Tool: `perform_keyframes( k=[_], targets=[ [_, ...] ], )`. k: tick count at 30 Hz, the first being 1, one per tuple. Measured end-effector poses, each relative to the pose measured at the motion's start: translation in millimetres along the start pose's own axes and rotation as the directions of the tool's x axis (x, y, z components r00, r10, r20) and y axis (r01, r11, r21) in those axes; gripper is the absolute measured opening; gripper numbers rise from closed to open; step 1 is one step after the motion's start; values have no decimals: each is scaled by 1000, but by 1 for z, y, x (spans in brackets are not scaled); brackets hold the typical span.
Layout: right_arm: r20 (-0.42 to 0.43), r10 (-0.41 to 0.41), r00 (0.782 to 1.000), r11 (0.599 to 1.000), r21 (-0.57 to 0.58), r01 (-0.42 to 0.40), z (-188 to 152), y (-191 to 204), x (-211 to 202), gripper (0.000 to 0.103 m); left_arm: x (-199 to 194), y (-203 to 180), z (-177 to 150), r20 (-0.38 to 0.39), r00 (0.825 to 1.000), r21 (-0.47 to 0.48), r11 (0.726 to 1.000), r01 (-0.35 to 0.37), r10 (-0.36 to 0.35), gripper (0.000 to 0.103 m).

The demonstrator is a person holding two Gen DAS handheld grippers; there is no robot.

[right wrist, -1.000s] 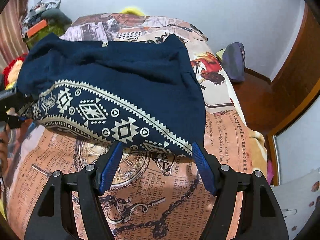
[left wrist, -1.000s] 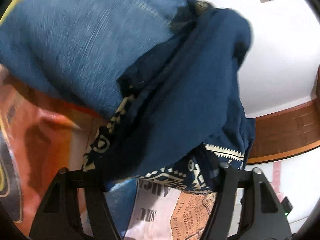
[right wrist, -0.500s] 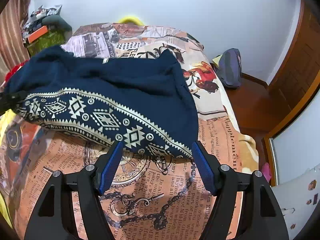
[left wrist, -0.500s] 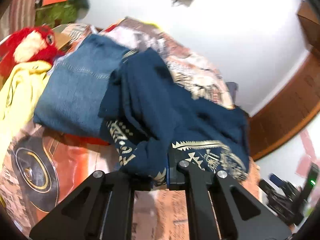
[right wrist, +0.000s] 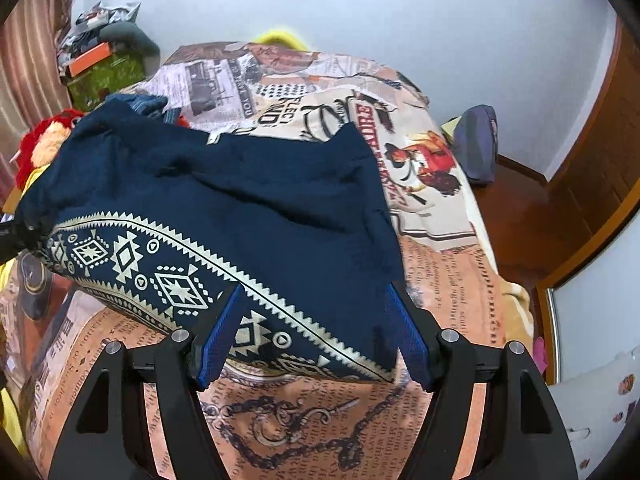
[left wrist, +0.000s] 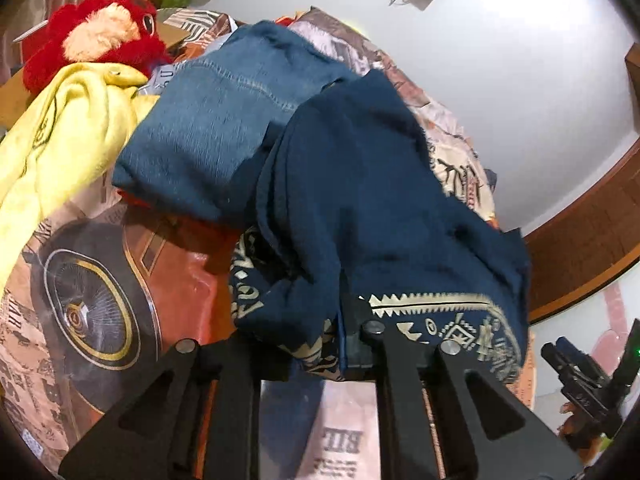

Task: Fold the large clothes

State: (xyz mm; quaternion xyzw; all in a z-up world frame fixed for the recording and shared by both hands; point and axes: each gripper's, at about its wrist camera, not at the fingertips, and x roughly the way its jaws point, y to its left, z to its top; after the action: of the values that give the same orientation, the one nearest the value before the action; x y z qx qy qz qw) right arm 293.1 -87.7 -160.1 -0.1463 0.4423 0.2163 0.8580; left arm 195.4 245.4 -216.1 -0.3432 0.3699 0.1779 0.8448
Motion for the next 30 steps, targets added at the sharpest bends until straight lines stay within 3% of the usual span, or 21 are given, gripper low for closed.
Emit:
perform_keyframes(
  k=[1, 3, 6, 10, 11, 13, 14, 15, 17, 22, 25, 30],
  targets=[
    [-3, 1, 1000, 1000, -7, -1, 1, 3, 2, 68, 4, -1, 0, 0, 1000, 1, 1000, -1, 1, 28],
    [-4, 3, 1000, 1000, -17, -3, 2, 9, 5, 68, 11, 0, -2, 3, 1000, -17, 1000, 19, -19, 53],
    [-5, 13, 1000, 1000, -19, -13, 4, 15, 9, 68, 22, 2, 0, 5, 998, -63, 996, 55, -55, 59],
    [-17, 42, 999, 999, -3, -42, 9, 22, 15, 68, 37, 9, 12, 6, 996, -116, 990, 85, -84, 59],
    [-21, 48, 999, 999, 0, -48, 10, 24, 16, 68, 37, 10, 15, 11, 997, -133, 988, 75, -74, 58],
    [-21, 63, 998, 998, 3, -63, 13, 27, 16, 68, 31, 6, 18, 42, 998, -140, 989, 49, -43, 43],
    [-19, 69, 997, 998, 2, -69, 14, 28, 16, 68, 25, 2, 19, 57, 998, -125, 992, 36, -29, 28],
    [-14, 74, 997, 997, 2, -74, 16, 29, 15, 68, 20, -5, 21, 67, 998, -101, 995, 21, -14, 21],
    [-3, 79, 997, 997, 2, -79, 22, 33, 13, 68, 10, -16, 23, 89, 996, -70, 997, 14, -8, 16],
    [34, 107, 994, 994, 11, -108, 40, 43, 7, 68, -29, -45, 38, 178, 981, 8, 997, 77, -77, 13],
    [50, 139, 989, 990, 26, -141, 48, 49, 7, 68, -54, -64, 50, 251, 962, 38, 994, 105, -111, 13],
    [-6, 260, 966, 965, 40, -260, 42, 69, 29, 68, -78, -108, 53, 356, 930, 175, 984, 33, -94, 13]
  ],
)
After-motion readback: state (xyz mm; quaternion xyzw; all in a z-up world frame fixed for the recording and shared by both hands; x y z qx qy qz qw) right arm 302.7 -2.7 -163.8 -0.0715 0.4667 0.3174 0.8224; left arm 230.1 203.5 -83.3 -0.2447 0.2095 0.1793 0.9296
